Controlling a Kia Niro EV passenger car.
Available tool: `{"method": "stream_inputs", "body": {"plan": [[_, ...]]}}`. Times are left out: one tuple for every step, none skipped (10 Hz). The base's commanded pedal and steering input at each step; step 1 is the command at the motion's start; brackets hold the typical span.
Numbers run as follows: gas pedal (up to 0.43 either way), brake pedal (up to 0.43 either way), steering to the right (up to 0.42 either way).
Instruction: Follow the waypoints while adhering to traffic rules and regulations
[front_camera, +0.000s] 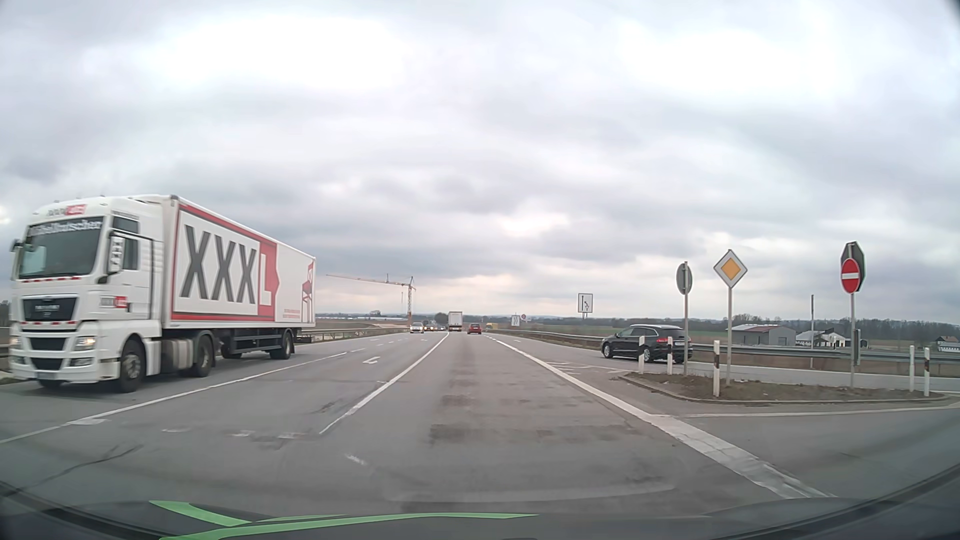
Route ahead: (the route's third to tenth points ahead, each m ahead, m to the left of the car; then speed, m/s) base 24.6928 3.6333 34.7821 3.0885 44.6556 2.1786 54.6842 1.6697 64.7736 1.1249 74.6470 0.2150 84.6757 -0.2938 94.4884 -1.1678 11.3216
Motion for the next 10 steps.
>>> {"method": "stream_inputs", "body": {"plan": [[0.087, 0.0, 0.0], [0.087, 0.0, -0.001], [0.087, 0.0, -0.001], [0.087, 0.0, -0.001], [0.087, 0.0, -0.001], [0.087, 0.0, -0.001], [0.087, 0.0, -0.001], [0.087, 0.0, -0.001], [0.087, 0.0, -0.001], [0.087, 0.0, -0.001]]}}
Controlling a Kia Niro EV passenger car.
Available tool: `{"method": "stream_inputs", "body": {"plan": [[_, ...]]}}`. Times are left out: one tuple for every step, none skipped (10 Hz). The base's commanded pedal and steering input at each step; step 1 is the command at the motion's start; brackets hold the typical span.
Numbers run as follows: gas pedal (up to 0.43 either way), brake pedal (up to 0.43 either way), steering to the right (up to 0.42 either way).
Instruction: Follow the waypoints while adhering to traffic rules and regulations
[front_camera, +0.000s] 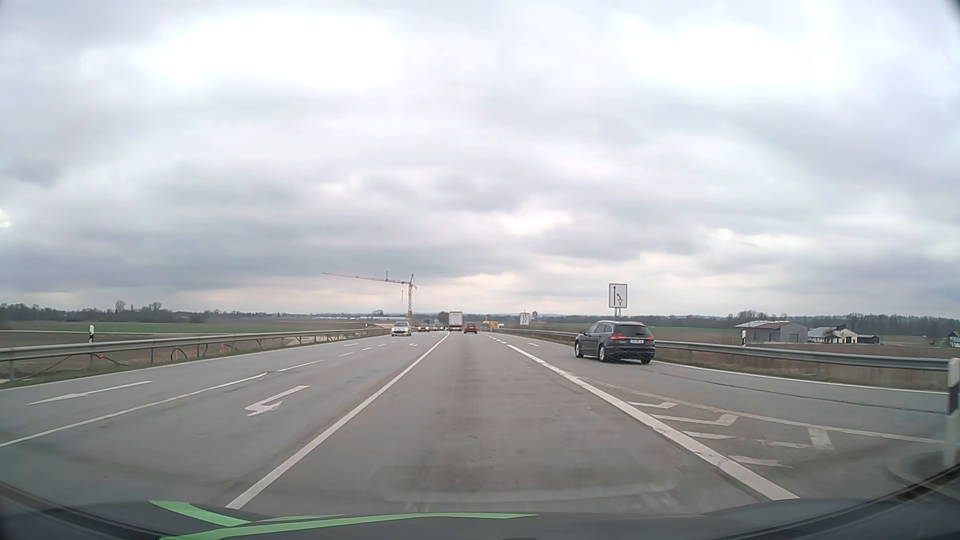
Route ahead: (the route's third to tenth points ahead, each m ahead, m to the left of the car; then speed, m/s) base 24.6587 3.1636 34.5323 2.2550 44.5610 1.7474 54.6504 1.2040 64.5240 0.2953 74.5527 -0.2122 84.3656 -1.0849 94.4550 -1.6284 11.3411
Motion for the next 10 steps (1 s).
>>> {"method": "stream_inputs", "body": {"plan": [[0.087, 0.0, -0.001], [0.087, 0.0, -0.001], [0.087, 0.0, -0.001], [0.087, 0.0, -0.001], [0.087, 0.0, -0.001], [0.087, 0.0, -0.001], [0.087, 0.0, -0.001], [0.087, 0.0, -0.001], [0.087, 0.0, 0.0], [0.087, 0.0, 0.0]]}}
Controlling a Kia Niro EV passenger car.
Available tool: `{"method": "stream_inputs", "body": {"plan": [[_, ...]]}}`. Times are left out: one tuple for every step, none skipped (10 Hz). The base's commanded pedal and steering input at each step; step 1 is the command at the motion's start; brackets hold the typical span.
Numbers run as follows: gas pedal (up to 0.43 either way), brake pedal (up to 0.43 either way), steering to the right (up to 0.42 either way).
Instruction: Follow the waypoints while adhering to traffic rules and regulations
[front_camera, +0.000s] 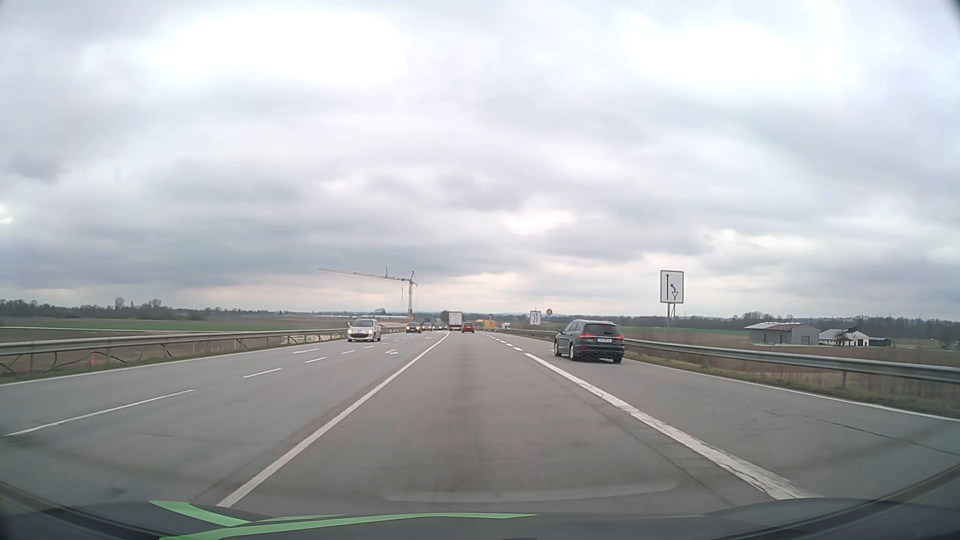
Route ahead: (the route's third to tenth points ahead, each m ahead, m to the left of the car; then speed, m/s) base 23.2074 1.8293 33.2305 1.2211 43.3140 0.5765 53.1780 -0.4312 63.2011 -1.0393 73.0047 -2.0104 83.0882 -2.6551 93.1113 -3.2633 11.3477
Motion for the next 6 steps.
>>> {"method": "stream_inputs", "body": {"plan": [[0.087, 0.0, 0.0], [0.087, 0.0, 0.0], [0.087, 0.0, 0.0], [0.087, 0.0, 0.0], [0.079, 0.0, 0.0], [0.079, 0.0, 0.0]]}}
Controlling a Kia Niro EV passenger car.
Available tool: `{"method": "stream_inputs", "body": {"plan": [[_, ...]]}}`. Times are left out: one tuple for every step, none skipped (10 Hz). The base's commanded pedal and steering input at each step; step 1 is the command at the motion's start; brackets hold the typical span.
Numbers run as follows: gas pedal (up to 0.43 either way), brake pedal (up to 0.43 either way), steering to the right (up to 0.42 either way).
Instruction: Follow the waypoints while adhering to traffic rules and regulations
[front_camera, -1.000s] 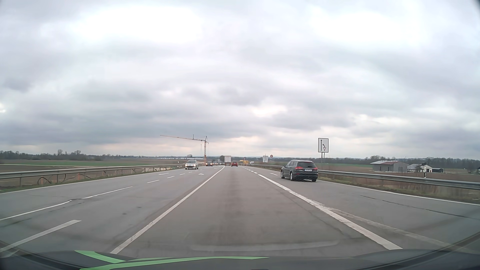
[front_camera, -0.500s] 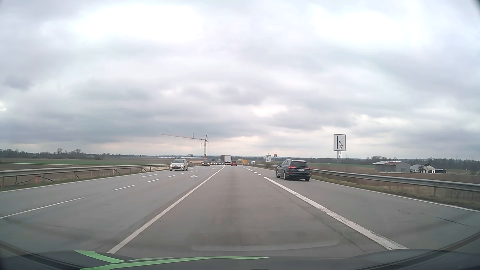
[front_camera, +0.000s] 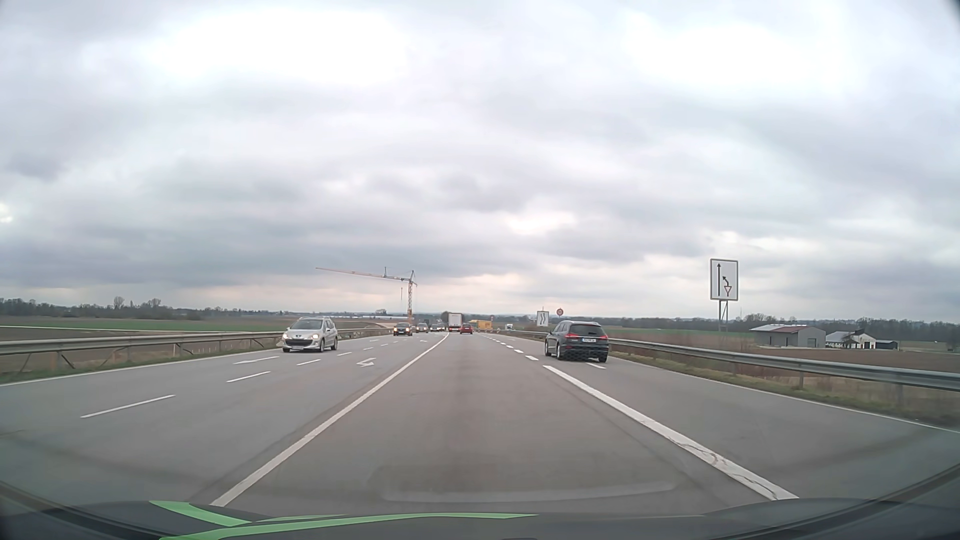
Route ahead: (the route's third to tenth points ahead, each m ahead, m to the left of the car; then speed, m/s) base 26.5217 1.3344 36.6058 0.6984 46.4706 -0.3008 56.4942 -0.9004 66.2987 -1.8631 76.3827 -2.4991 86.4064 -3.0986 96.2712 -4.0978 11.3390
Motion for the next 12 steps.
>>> {"method": "stream_inputs", "body": {"plan": [[0.079, 0.0, 0.0], [0.079, 0.0, 0.0], [0.079, 0.0, 0.0], [0.079, 0.0, 0.0], [0.079, 0.0, 0.0], [0.079, 0.0, 0.0], [0.079, 0.0, 0.0], [0.079, 0.0, 0.0], [0.079, 0.0, 0.0], [0.079, 0.0, 0.0], [0.079, 0.0, -0.001], [0.079, 0.0, -0.001]]}}
